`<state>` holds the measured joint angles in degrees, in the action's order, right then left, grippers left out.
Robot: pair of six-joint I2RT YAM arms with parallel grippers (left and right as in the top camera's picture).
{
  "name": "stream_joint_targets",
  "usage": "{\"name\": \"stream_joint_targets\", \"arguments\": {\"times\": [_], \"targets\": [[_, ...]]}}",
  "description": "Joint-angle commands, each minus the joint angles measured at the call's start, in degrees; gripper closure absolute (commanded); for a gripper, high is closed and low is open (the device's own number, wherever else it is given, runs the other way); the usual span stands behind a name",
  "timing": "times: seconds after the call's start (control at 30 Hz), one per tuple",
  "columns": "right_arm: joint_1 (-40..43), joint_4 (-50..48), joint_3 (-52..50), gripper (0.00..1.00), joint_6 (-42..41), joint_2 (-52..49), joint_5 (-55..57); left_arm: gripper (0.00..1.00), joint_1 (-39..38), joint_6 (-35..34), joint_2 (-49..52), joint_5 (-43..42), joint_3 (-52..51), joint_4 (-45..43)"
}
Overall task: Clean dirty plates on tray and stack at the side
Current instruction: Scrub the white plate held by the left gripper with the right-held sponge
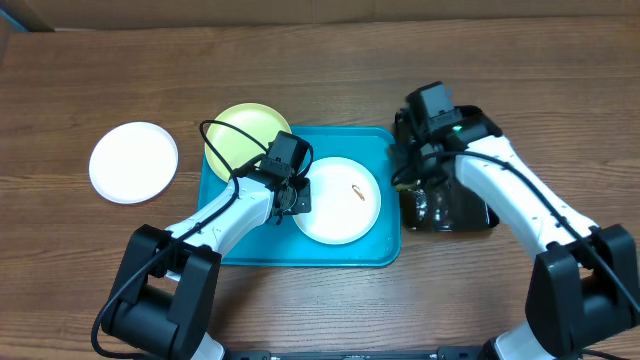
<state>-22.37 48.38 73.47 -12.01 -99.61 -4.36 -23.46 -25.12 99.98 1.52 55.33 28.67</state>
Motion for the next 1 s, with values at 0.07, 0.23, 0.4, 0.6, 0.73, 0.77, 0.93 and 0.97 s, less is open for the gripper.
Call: {"name": "stream_joint_targets", "arguments": {"times": [0.07, 0.23, 0.4, 0.6, 0.73, 0.77, 0.93, 0.97], "targets": [[-6.75, -2.12, 0.98, 0.96, -0.24, 1.18, 4.11, 0.95, 0.42, 0.68, 1.16, 0.31, -0.85, 0.24], [-11.45, -5.99, -1.90, 0.96, -0.24, 0.76, 10.73, 0.95, 0.42, 0.68, 1.16, 0.31, -0.85, 0.24], [-13.68, -8.00, -3.13, 0.96, -0.22, -2.23, 16.83, 0.95, 0.42, 0.68, 1.16, 0.31, -0.85, 0.24], [-14.69, -10.25, -3.13, 0.96, -0.22, -6.75, 16.98, 0.95, 0.42, 0.68, 1.16, 0.31, -0.85, 0.24], [-15.13, -10.56, -3.13, 0.96, -0.24, -8.98, 16.98, 0.95, 0.42, 0.70, 1.16, 0.33, -0.85, 0.26], [-15.13, -10.49, -3.13, 0.96, -0.26, -9.60, 16.98, 0.95, 0.42, 0.70, 1.16, 0.33, -0.85, 0.26], [-15.13, -10.10, -3.15, 0.96, -0.50, -13.03, 16.72, 0.95, 0.42, 0.70, 1.16, 0.33, -0.85, 0.26], [-15.13, -9.97, -3.17, 0.96, -1.22, -13.75, 16.63, 0.95, 0.42, 0.68, 1.16, 0.33, -0.85, 0.26]]}}
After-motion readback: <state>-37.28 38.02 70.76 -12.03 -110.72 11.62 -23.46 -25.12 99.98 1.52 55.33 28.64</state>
